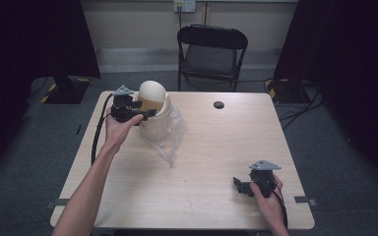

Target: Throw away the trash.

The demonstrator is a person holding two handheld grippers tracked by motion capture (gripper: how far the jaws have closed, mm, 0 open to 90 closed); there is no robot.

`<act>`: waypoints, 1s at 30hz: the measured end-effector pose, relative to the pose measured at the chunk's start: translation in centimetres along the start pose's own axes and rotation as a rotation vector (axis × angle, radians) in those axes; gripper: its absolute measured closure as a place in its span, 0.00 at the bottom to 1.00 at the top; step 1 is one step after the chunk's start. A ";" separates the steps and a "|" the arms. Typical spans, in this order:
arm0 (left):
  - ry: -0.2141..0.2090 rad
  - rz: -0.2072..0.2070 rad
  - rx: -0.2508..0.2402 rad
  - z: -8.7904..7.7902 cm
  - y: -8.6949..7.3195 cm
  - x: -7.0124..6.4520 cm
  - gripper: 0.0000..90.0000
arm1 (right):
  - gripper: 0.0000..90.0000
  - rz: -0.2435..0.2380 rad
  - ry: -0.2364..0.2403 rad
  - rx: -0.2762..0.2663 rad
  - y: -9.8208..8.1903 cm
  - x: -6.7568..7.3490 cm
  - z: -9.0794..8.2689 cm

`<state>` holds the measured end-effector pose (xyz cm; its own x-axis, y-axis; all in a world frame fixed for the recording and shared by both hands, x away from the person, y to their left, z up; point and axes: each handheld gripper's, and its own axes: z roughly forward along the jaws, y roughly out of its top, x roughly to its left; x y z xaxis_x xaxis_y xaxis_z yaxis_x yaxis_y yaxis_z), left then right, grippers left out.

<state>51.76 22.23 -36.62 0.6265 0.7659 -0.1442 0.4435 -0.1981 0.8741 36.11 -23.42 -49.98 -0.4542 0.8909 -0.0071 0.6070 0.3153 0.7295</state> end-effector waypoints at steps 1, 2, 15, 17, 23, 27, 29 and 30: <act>-0.004 0.004 -0.002 -0.2 0.0 0.1 0.22 | 0.12 -0.001 0.000 0.000 0.0 0.0 0.0; -0.007 0.002 -0.004 -0.4 0.1 0.1 0.20 | 0.12 -0.001 0.000 0.000 0.0 0.0 0.0; -0.022 0.007 -0.032 -3.4 -0.8 -0.8 0.18 | 0.12 -0.001 -0.001 0.000 0.0 0.0 0.0; -0.019 0.010 -0.036 -3.9 -1.1 -0.8 0.18 | 0.12 0.000 -0.001 0.000 0.0 0.0 0.0; -0.026 0.026 -0.029 -4.9 -2.2 -0.8 0.18 | 0.12 0.000 -0.001 0.000 0.0 0.0 0.0; -0.029 0.026 -0.019 -5.6 -3.0 -0.9 0.18 | 0.12 0.000 -0.001 0.000 0.0 0.0 0.0; -0.024 0.036 -0.019 -6.0 -3.4 -1.1 0.18 | 0.12 0.000 -0.001 0.000 0.0 0.0 0.0; -0.026 0.039 -0.019 -6.3 -3.7 -1.2 0.18 | 0.12 -0.002 -0.001 0.000 0.0 0.0 0.0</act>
<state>45.36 25.90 -36.78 0.6596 0.7418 -0.1214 0.4063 -0.2160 0.8878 36.11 -23.42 -49.98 -0.4546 0.8906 -0.0089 0.6061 0.3167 0.7297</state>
